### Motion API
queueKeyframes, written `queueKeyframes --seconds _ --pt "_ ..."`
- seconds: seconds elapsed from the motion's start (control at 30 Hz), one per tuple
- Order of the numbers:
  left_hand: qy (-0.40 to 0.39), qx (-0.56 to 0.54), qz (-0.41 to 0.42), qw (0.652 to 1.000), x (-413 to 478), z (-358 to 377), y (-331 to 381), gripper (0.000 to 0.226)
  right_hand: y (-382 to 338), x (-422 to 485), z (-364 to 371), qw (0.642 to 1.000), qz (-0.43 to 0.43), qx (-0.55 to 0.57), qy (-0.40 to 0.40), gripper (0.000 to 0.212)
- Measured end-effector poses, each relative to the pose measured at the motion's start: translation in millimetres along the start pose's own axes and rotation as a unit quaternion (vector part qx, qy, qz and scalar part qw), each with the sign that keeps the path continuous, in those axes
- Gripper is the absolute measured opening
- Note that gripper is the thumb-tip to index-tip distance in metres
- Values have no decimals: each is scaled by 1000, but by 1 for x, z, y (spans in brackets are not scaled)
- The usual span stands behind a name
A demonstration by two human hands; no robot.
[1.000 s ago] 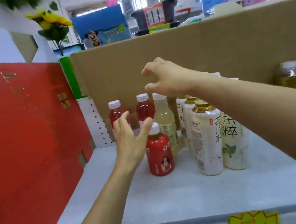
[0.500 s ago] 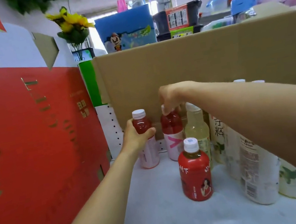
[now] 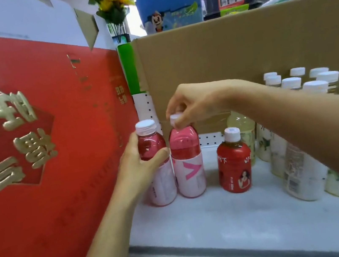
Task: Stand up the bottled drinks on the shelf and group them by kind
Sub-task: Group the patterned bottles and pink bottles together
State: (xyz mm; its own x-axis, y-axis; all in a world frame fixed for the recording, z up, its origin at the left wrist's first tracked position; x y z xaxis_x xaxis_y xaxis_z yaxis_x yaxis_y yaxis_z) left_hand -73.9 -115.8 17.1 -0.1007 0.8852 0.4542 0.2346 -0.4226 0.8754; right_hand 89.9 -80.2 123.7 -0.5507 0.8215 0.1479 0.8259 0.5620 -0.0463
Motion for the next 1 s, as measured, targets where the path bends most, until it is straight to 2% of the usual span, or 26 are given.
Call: queueKeyframes --seconds 0.1,0.17,0.23,0.3,0.47,0.63,0.7,0.83,1.0 --pt "11 -18 -3 1000 -25 -11 -2 56 -6 -29 17 992 32 88 88 36" --pt "15 -45 -20 999 -38 -11 -15 61 -7 -47 51 961 64 221 152 58" --pt "7 -62 -39 997 -47 -6 -32 60 -8 -59 96 916 91 358 155 70" --pt "1 -68 -38 997 -52 -1 -43 59 -12 -67 130 892 119 414 139 66" --pt "0 -92 -17 996 -46 4 -41 70 -13 -70 135 876 150 416 192 54" --pt "-8 -129 1 992 -59 15 -21 67 -16 -102 124 862 155 414 246 50" --pt "-5 -145 6 989 -69 21 -13 69 -19 -121 118 860 153 407 266 52" --pt "-22 -149 10 989 -100 40 14 61 -20 -167 105 850 161 403 299 60" --pt "-71 -136 0 988 -148 86 40 82 -5 -256 98 838 194 390 328 64"
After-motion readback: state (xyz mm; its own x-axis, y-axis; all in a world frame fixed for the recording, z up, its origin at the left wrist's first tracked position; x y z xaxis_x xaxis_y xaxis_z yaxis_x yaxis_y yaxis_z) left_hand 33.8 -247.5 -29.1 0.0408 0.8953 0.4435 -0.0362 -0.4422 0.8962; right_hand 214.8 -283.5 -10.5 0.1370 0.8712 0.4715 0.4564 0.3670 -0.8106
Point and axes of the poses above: each hand's wrist, its own x-axis towards the middle knuckle, its own z-axis out of the palm, y = z × x, the point moved 5 cm from there along x, towards the middle knuckle, and after that the axes turned 11 degrees about -x, right-handed, at the moved point
